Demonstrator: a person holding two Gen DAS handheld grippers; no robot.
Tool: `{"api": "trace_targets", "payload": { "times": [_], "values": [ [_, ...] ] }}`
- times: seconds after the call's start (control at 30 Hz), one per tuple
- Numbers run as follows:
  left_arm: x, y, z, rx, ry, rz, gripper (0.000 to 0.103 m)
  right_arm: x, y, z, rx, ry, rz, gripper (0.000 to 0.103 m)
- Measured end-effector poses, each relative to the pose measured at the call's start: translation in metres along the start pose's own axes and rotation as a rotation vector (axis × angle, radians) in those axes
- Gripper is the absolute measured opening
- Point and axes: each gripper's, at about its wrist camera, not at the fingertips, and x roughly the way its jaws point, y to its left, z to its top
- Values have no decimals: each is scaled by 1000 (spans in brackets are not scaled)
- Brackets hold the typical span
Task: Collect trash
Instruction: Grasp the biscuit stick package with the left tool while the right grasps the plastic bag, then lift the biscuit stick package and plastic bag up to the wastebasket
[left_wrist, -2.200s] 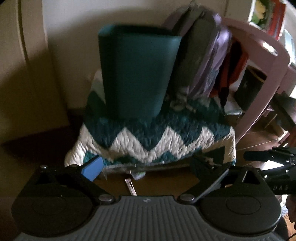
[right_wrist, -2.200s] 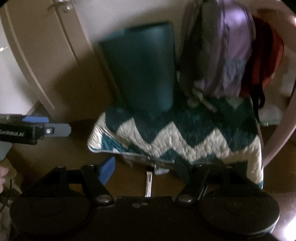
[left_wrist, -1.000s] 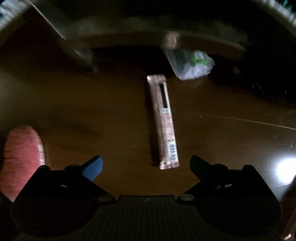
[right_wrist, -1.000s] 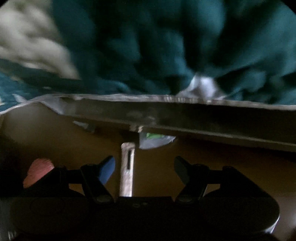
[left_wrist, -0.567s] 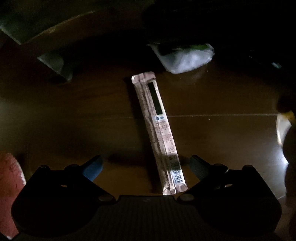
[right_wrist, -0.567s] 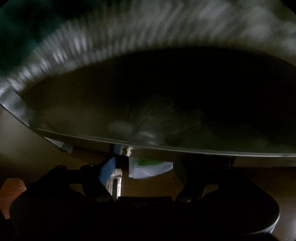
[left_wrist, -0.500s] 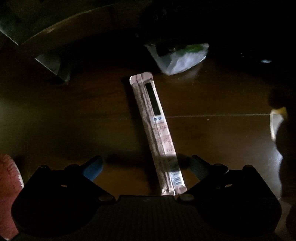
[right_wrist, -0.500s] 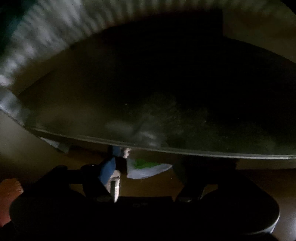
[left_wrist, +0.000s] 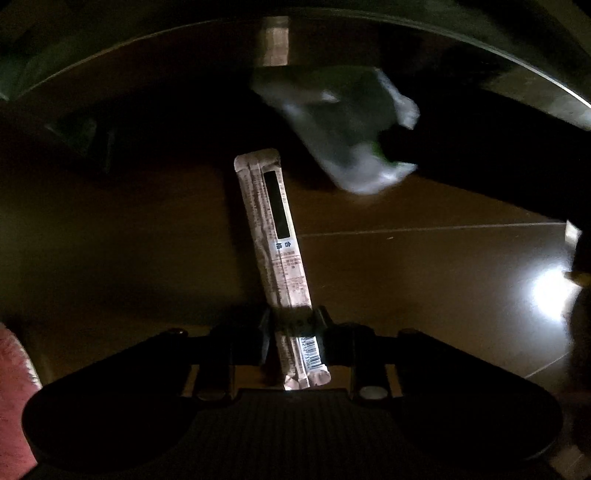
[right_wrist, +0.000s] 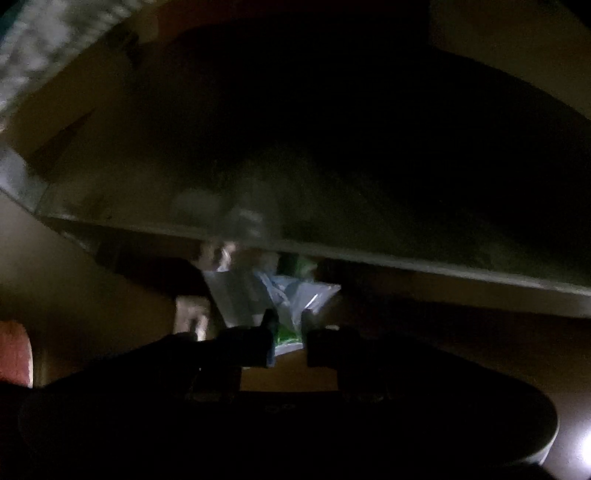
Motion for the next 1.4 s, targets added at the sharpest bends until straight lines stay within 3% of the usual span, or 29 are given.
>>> {"api": "trace_targets", "payload": {
  "times": [0.33,0.5,0.73,1.07,1.4],
  "values": [
    [-30,28,-9,-14,115,10,23,-64,2,-51,35,137,-49,2],
    [-76,25,-19,4,120,-20,21,-115,16,-69,107,172,-70,2],
    [-154,21,-34,-19,93,-76,19,-208,35,-68,82,142,-53,2],
    [-323,26,-52,-141,-131,-143,19,-359,60,-54,63,-18,-21,2],
    [-519,9,-83,-118,-515,-164,19,-521,89,-13,-65,-286,-14,2]
  ]
}}
